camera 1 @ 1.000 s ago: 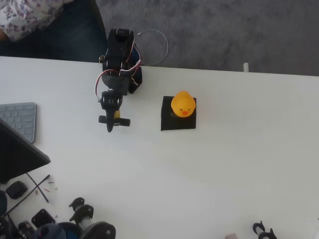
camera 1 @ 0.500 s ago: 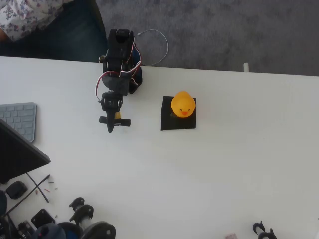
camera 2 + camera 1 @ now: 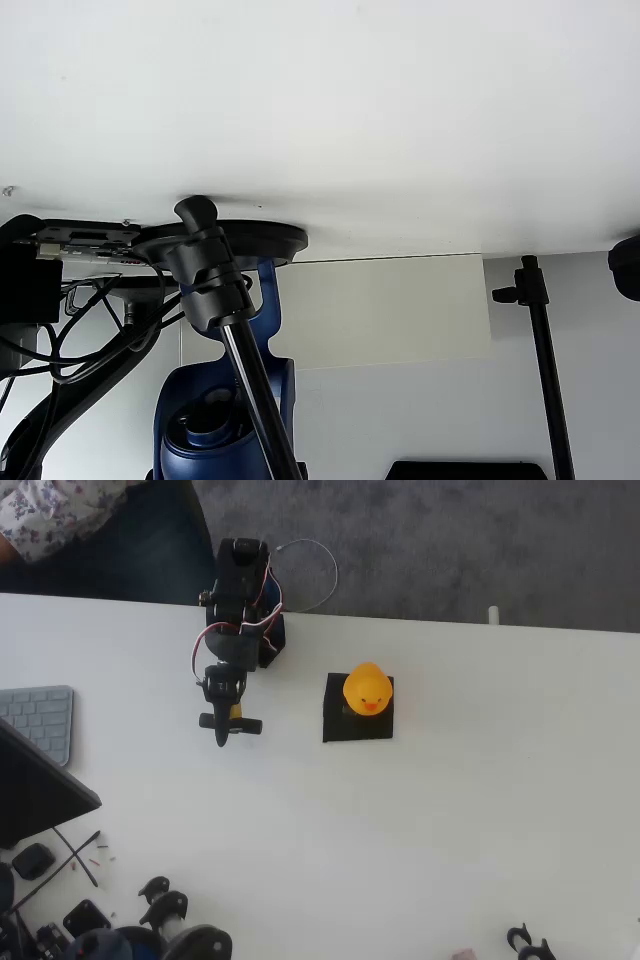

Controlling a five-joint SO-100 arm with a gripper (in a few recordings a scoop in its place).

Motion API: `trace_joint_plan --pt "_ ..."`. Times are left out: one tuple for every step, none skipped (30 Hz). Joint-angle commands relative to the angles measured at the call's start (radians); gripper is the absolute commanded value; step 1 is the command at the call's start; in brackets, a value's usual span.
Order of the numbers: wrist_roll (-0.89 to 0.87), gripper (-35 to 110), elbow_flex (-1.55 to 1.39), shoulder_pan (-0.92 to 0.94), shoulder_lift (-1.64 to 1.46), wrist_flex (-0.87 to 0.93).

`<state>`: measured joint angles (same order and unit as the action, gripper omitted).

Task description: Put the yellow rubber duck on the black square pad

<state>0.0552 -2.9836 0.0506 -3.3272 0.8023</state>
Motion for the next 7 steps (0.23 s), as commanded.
trace_joint_plan --pt "0.011 4 -0.011 -0.005 -0.014 0.005" --pt "0.011 4 -0.011 -0.005 -0.014 0.005" --pt "0.011 4 -0.011 -0.005 -0.014 0.005" --pt "0.009 4 -0.011 -0.005 -0.014 0.005" --pt "0.005 4 -0.011 -0.005 -0.014 0.005" --pt "0.005 4 -0.011 -0.005 -0.012 0.005" --pt "0.011 4 -0.011 -0.005 -0.011 0.005"
